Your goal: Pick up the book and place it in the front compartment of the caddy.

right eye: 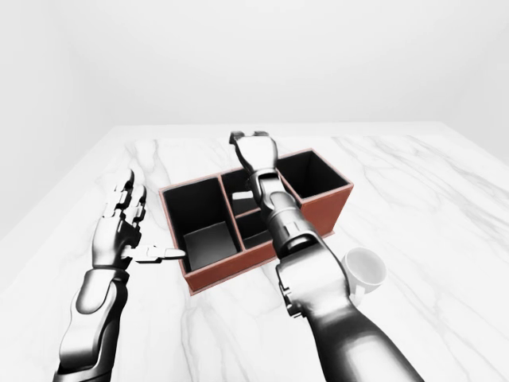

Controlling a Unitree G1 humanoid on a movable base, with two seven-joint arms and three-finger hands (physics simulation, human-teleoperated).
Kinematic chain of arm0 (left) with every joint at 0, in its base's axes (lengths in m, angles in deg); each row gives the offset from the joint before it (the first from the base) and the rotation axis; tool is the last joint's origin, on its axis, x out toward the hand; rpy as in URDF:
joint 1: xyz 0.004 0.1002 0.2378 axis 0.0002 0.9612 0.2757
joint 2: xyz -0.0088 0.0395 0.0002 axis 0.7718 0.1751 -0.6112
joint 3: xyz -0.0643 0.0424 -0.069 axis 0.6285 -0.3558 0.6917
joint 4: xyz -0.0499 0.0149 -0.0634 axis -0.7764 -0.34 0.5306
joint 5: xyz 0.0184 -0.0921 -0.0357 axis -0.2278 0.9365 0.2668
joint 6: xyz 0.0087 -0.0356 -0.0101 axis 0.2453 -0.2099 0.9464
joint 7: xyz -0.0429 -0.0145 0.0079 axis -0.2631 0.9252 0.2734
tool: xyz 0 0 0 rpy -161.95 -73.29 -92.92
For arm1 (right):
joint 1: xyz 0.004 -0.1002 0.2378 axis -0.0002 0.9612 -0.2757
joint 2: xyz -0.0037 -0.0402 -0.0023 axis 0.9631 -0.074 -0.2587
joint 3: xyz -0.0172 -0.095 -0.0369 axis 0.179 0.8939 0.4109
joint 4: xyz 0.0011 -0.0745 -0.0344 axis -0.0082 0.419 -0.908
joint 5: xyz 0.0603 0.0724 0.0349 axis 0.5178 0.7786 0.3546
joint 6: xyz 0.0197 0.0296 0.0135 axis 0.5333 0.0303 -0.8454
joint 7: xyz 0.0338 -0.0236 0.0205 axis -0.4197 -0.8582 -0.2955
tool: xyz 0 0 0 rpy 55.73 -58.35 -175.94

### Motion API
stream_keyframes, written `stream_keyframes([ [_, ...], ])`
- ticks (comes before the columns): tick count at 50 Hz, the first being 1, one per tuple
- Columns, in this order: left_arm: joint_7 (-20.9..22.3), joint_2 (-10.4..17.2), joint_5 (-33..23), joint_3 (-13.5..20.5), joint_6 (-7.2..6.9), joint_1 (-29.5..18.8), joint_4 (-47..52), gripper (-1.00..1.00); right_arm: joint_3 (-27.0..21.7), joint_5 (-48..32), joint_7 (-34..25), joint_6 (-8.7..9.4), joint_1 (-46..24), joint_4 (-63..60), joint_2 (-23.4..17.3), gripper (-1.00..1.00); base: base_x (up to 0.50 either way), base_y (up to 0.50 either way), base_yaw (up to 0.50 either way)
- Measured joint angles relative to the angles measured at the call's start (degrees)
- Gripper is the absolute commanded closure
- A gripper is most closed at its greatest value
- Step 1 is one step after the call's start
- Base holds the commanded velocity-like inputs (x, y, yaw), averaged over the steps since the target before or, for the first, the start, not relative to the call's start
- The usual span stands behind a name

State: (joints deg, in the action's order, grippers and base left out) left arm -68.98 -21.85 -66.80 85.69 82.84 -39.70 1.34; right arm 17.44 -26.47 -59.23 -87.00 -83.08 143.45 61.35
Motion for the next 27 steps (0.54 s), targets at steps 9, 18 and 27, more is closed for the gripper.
stream_keyframes([
  [9, 0.1, 0.0, -0.1, -0.1, 0.0, 0.0, -0.1, -1.0, -0.2, -0.3, 0.0, 0.0, 0.0, -0.3, 0.0, -1.0, 0.0, 0.0, 0.0],
  [18, 0.1, 0.0, -0.1, -0.1, 0.0, 0.1, -0.3, -1.0, -0.4, -0.5, 0.0, 0.0, 0.1, -0.5, -0.2, -1.0, 0.0, 0.0, 0.0],
  [27, 0.1, 0.0, -0.1, -0.1, 0.0, 0.0, -0.5, -1.0, -0.6, 0.0, 0.0, 0.0, 0.2, -0.8, -0.4, -1.0, 0.0, 0.0, 0.0],
])
